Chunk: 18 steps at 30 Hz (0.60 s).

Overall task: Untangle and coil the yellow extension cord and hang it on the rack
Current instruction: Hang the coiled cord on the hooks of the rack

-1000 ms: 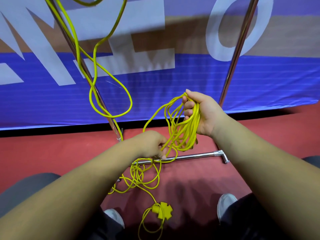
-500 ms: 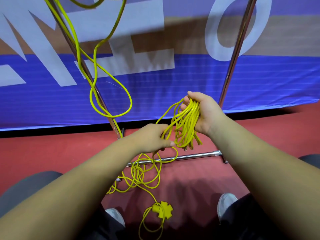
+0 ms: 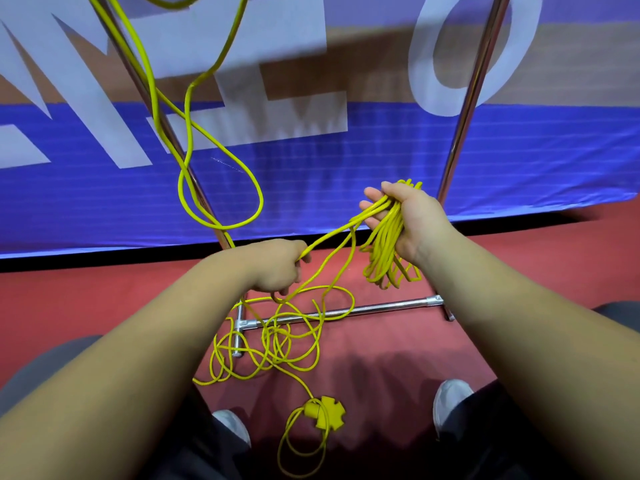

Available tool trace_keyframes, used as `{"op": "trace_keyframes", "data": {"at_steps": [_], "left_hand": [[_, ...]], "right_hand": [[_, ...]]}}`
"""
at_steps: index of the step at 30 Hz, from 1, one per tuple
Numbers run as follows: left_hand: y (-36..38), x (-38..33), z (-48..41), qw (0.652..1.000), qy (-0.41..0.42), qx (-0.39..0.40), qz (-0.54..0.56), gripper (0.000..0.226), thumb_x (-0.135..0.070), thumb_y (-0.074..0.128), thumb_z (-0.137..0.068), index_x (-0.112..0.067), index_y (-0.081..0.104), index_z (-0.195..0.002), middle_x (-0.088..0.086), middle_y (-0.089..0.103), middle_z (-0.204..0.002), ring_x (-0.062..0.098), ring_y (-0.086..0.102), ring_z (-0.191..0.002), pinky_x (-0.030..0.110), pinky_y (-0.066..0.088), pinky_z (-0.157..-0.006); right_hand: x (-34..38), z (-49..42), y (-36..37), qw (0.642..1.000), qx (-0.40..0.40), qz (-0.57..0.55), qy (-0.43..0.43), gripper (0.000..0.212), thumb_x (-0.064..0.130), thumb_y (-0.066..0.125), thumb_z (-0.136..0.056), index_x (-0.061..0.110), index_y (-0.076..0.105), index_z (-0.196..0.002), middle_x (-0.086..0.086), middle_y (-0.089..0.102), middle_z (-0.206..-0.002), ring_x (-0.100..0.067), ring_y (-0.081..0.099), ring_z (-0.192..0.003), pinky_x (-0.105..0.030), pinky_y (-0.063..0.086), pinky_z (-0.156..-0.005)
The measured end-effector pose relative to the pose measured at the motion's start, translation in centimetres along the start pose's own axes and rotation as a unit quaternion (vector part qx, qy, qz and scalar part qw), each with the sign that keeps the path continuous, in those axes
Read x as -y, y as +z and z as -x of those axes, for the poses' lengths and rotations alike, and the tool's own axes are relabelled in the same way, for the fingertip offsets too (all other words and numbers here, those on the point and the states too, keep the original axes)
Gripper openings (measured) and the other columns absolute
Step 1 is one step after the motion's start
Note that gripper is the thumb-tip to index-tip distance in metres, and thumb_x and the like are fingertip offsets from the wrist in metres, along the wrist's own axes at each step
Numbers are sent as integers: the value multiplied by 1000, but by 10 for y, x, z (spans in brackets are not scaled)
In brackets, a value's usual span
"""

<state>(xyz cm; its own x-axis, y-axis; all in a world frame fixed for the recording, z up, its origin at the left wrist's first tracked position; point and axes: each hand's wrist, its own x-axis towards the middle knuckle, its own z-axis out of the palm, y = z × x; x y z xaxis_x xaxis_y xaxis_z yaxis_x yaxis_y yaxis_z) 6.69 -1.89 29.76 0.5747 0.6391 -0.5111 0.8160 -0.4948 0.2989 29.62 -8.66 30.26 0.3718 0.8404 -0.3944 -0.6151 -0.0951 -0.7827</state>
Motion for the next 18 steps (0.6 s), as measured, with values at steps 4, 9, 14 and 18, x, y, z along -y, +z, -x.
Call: {"op": "trace_keyframes", "data": {"at_steps": [4, 9, 14, 18], "left_hand": [[-3, 10, 0, 993, -9, -67, -94, 19, -38, 58, -103, -23, 63, -113, -1, 68, -103, 24, 66, -96, 36, 53, -83], [4, 9, -11, 967, -102, -210, -103, 48, -53, 50, -103, -9, 60, -86, 12, 66, -92, 33, 63, -88, 44, 55, -80], [20, -23, -5, 991, 38, -109, 63, 50, -52, 64, -97, -19, 61, -135, 1, 67, -132, 21, 65, -117, 29, 49, -97], [34, -33, -12, 963, 80, -173, 190, 26, -42, 69, -97, -18, 63, -106, -8, 71, -95, 13, 63, -78, 37, 55, -80]], "right_hand": [[-2, 1, 2, 1000, 7, 11, 0, 8, 18, 60, -106, 11, 61, -110, -3, 81, -85, -21, 80, -74, -28, 60, -57], [-1, 1, 7, 999, 32, -10, 11, 10, 17, 60, -106, 8, 62, -107, -6, 81, -88, -22, 80, -76, -30, 61, -57], [-5, 4, 14, 998, 59, -3, 17, 10, 16, 62, -105, 7, 61, -109, -9, 81, -91, -27, 81, -81, -35, 64, -62], [-5, 4, 19, 998, 65, 1, 21, 9, 17, 61, -105, 8, 62, -105, -7, 81, -89, -24, 79, -76, -36, 64, -63]]}}
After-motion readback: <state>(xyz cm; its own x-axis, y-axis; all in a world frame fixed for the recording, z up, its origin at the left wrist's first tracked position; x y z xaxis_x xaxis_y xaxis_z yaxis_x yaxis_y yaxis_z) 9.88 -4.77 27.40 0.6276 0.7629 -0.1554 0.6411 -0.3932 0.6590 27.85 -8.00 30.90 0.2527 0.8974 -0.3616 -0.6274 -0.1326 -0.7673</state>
